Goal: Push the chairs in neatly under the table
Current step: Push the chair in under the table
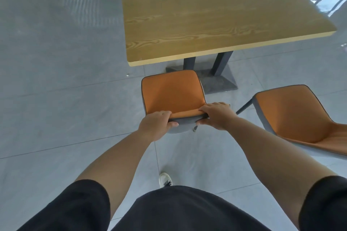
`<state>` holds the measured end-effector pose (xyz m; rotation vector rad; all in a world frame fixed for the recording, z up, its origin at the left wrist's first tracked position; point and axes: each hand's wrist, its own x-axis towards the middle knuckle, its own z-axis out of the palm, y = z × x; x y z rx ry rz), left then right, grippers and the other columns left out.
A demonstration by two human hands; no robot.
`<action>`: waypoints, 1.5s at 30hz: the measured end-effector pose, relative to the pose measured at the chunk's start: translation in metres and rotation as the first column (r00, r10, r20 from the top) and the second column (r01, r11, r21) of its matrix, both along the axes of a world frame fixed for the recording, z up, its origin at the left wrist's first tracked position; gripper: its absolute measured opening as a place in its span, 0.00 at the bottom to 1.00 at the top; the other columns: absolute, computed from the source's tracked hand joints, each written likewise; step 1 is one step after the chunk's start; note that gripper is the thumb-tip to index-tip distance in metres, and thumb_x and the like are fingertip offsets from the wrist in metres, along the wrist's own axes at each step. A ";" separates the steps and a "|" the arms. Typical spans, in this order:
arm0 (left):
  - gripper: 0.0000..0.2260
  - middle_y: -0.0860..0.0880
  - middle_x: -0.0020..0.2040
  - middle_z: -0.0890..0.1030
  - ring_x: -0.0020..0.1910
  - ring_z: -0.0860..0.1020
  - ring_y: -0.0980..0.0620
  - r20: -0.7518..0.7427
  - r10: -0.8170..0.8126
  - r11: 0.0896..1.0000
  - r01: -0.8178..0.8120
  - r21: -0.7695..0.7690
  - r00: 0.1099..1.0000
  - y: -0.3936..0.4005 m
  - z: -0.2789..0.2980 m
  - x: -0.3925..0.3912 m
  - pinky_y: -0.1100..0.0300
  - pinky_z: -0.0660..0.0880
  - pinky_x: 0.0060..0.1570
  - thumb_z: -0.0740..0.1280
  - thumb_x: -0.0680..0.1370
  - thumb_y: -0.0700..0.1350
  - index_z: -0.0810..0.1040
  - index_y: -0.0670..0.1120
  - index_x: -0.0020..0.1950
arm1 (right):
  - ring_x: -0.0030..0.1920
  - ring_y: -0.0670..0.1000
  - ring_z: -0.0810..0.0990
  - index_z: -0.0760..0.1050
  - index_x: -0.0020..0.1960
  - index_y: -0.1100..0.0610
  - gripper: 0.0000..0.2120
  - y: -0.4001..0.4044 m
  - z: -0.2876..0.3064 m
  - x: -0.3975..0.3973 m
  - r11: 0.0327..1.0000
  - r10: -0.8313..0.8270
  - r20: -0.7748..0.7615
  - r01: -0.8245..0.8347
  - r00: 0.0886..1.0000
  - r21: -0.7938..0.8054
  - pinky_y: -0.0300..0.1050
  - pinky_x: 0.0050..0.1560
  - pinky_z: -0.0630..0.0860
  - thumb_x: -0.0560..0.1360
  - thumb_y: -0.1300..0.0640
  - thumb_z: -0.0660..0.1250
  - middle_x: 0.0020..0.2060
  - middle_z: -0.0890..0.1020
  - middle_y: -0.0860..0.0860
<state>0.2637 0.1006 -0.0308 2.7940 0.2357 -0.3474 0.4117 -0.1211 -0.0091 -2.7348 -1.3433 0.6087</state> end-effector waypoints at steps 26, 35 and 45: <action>0.15 0.53 0.45 0.78 0.41 0.75 0.50 0.088 0.154 0.988 -0.150 -0.043 0.984 -0.177 -0.003 -0.155 0.52 0.75 0.41 0.59 0.79 0.60 0.75 0.51 0.54 | 0.42 0.50 0.69 0.72 0.48 0.46 0.20 -0.165 0.005 -0.146 0.997 0.043 -0.005 -0.043 0.999 0.058 0.47 0.43 0.60 0.72 0.30 0.59 0.36 0.71 0.42; 0.12 0.55 0.37 0.75 0.35 0.74 0.54 0.057 0.135 0.991 -0.133 -0.027 0.989 -0.195 0.000 -0.172 0.55 0.73 0.35 0.58 0.80 0.60 0.72 0.53 0.46 | 0.42 0.50 0.69 0.70 0.46 0.44 0.19 -0.183 0.005 -0.165 0.999 0.028 -0.009 -0.027 1.000 0.039 0.48 0.44 0.59 0.71 0.29 0.59 0.39 0.73 0.44; 0.13 0.52 0.43 0.77 0.39 0.75 0.50 0.073 0.118 0.993 -0.117 -0.015 0.990 -0.197 0.004 -0.172 0.51 0.75 0.41 0.59 0.80 0.58 0.74 0.49 0.51 | 0.45 0.50 0.71 0.72 0.53 0.45 0.20 -0.185 0.007 -0.169 0.999 0.028 0.017 -0.029 0.999 0.031 0.47 0.47 0.60 0.72 0.30 0.58 0.42 0.75 0.44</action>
